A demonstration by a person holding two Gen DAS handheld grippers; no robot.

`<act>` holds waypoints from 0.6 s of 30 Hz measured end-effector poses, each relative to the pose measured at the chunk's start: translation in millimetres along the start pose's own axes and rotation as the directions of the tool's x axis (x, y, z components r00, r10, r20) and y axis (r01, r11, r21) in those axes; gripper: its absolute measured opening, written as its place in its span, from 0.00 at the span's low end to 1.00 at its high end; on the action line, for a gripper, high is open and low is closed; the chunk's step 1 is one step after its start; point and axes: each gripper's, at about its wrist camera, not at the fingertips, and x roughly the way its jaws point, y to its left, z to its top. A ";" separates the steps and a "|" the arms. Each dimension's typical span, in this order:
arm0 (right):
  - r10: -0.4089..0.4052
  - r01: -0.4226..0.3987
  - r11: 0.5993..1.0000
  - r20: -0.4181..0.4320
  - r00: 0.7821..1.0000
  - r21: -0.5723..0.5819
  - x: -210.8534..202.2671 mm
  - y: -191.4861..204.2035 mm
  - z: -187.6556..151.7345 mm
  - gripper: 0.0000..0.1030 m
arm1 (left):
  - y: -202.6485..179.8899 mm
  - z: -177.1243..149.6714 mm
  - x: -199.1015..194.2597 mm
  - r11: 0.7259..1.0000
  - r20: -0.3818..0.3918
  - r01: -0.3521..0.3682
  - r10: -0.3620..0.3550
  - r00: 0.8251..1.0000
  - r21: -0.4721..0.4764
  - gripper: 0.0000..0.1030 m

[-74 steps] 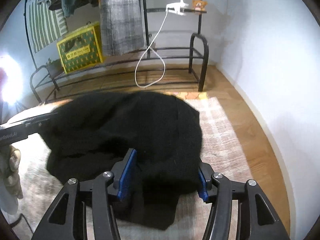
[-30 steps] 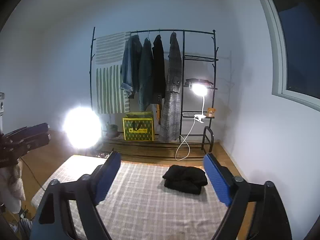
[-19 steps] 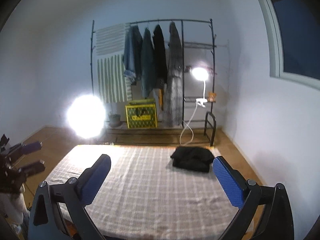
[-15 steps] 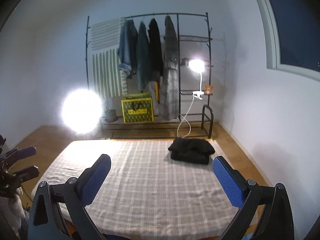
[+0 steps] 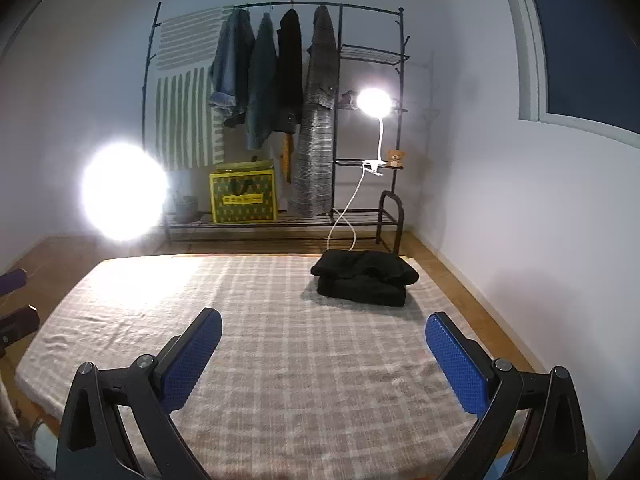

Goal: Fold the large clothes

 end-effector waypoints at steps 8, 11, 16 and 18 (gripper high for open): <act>-0.010 0.010 1.000 -0.021 1.000 -0.007 34.2 10.9 -15.0 1.00 | 16.6 -19.2 37.8 0.999 -0.089 -0.020 0.017 0.996 -0.028 1.00; -0.007 0.007 1.000 -0.037 0.999 -0.007 44.4 11.1 -21.8 1.00 | 18.1 -24.6 45.1 0.999 -0.103 -0.030 0.028 0.994 -0.018 1.00; 0.004 -0.004 1.000 -0.067 0.998 -0.014 56.7 9.8 -26.1 1.00 | 16.6 -30.0 52.4 0.999 -0.124 -0.044 0.044 0.991 0.004 1.00; 0.000 -0.001 1.000 -0.071 0.997 -0.005 59.0 6.7 -27.2 1.00 | 15.2 -31.7 54.6 0.999 -0.132 -0.041 0.043 0.990 0.015 1.00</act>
